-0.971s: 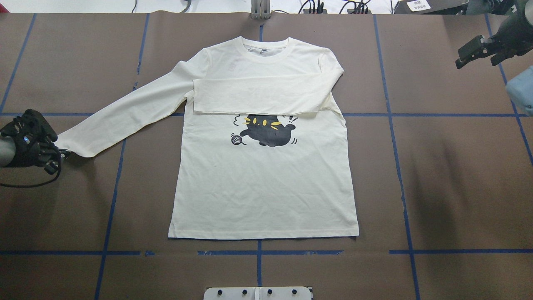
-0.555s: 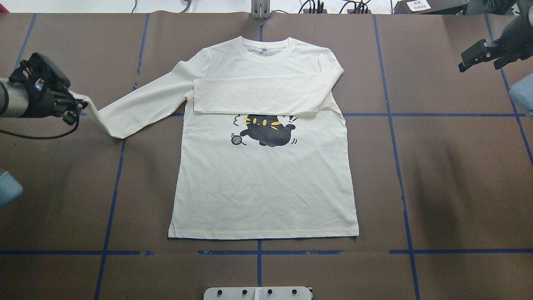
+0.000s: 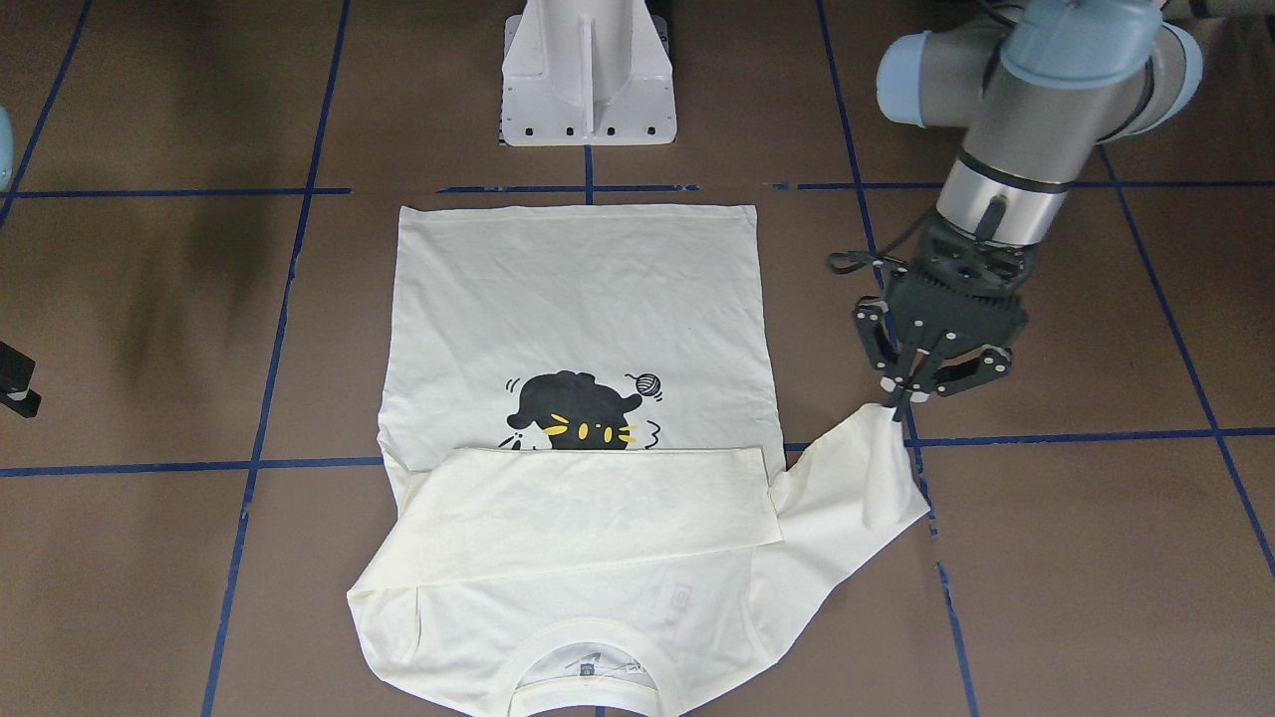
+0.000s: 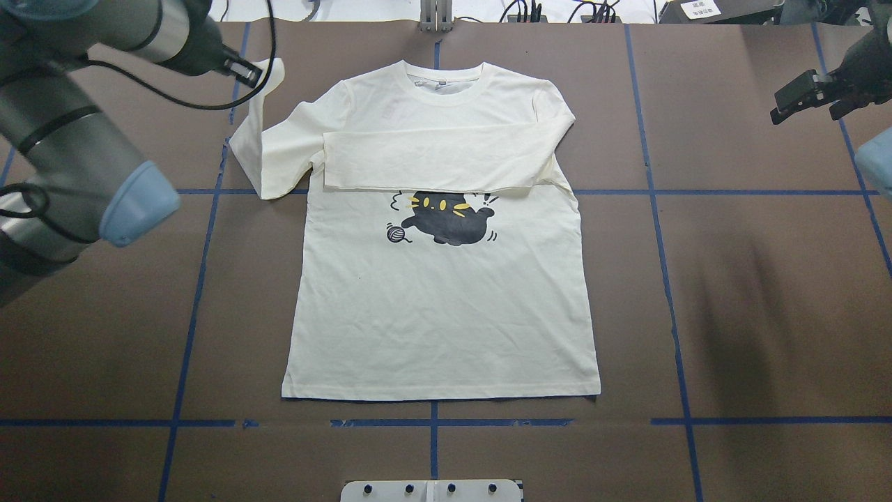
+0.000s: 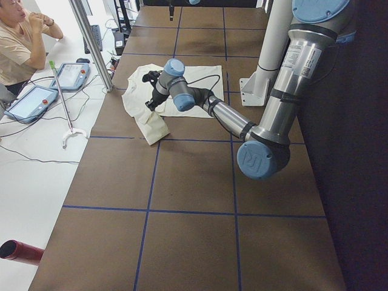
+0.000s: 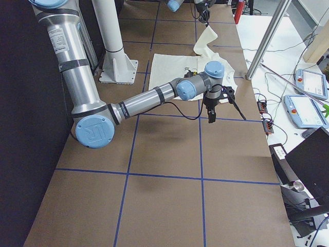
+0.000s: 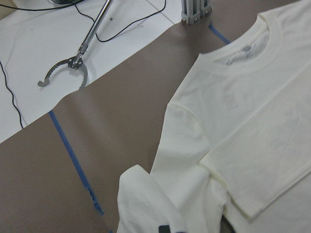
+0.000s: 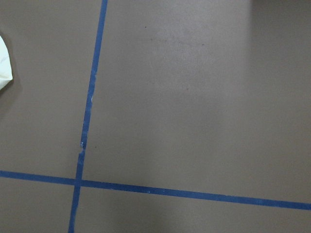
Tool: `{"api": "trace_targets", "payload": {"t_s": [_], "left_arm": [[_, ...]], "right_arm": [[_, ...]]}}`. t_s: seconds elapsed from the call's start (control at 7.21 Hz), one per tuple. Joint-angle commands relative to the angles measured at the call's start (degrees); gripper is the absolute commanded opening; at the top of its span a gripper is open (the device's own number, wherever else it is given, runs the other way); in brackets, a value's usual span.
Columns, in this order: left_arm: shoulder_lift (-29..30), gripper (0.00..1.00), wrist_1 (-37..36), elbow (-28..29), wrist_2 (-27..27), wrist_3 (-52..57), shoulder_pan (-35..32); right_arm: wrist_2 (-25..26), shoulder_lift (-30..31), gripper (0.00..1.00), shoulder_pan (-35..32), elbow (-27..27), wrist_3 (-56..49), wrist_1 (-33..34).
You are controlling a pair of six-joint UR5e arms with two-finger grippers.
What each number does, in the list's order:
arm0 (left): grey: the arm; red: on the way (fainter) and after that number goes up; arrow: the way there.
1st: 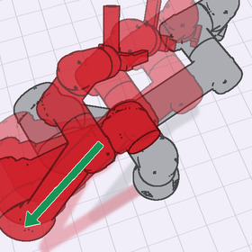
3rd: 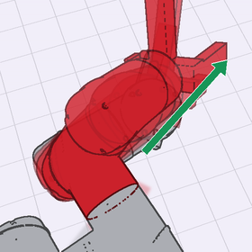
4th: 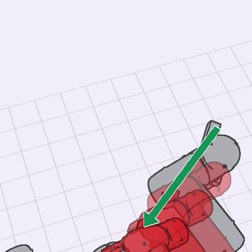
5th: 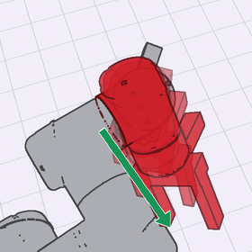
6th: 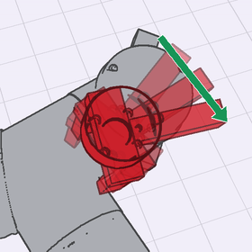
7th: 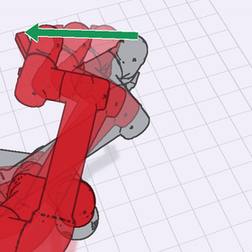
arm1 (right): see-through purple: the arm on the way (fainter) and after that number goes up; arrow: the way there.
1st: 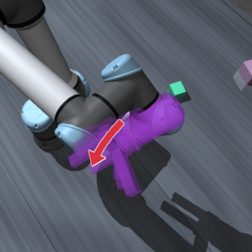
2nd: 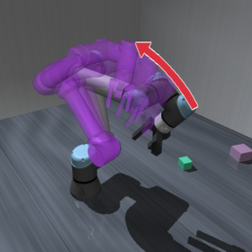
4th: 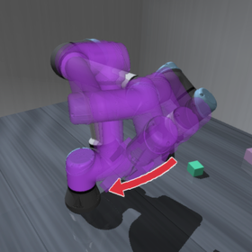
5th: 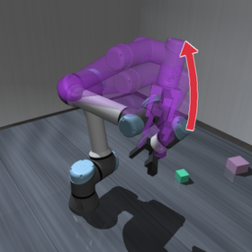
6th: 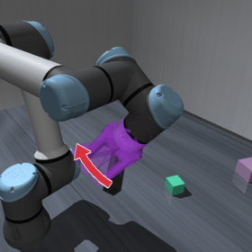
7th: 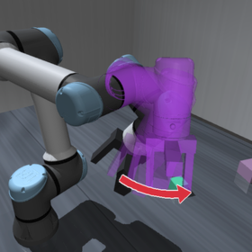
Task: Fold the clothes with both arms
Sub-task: 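Lift the sleeve with the left gripper and fold it across the chest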
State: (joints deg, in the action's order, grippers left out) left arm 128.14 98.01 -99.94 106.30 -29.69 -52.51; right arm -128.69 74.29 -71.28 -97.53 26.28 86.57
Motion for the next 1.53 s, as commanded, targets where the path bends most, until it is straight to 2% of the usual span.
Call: {"api": "trace_targets", "payload": {"t_s": [0.0, 0.28, 0.42, 0.55, 0.97, 1.11, 1.39], "left_arm": [[17.69, 0.00, -10.01, 9.17, -8.95, -16.38, 7.11], [29.83, 0.00, -9.86, 22.61, -15.65, -29.40, 13.27], [30.85, 0.00, -8.90, 24.85, -24.30, -33.37, 19.83], [30.68, 0.00, -7.76, 26.44, -28.30, -33.94, 23.03], [32.17, 0.00, -1.36, 34.00, -29.05, -37.10, 24.12], [33.22, 0.11, 1.10, 36.28, -28.96, -38.76, 24.21], [34.72, 0.25, 4.36, 38.76, -28.61, -43.76, 25.25]], "right_arm": [[-0.07, 0.06, 1.00, 0.00, 0.06, 0.00, 0.00], [0.02, 0.06, 1.00, -0.09, 0.06, 0.00, 0.00], [0.19, 0.15, 1.00, -0.09, 0.06, 0.09, -0.09], [0.19, 0.15, 1.00, -0.09, 0.06, 0.17, -0.09], [0.28, -0.02, 1.00, -0.09, 0.15, 0.26, 0.00], [0.28, -0.02, 1.00, -0.09, 0.15, 0.35, 0.00], [0.28, -0.11, 1.00, 0.00, 0.15, 0.53, -0.09]]}}
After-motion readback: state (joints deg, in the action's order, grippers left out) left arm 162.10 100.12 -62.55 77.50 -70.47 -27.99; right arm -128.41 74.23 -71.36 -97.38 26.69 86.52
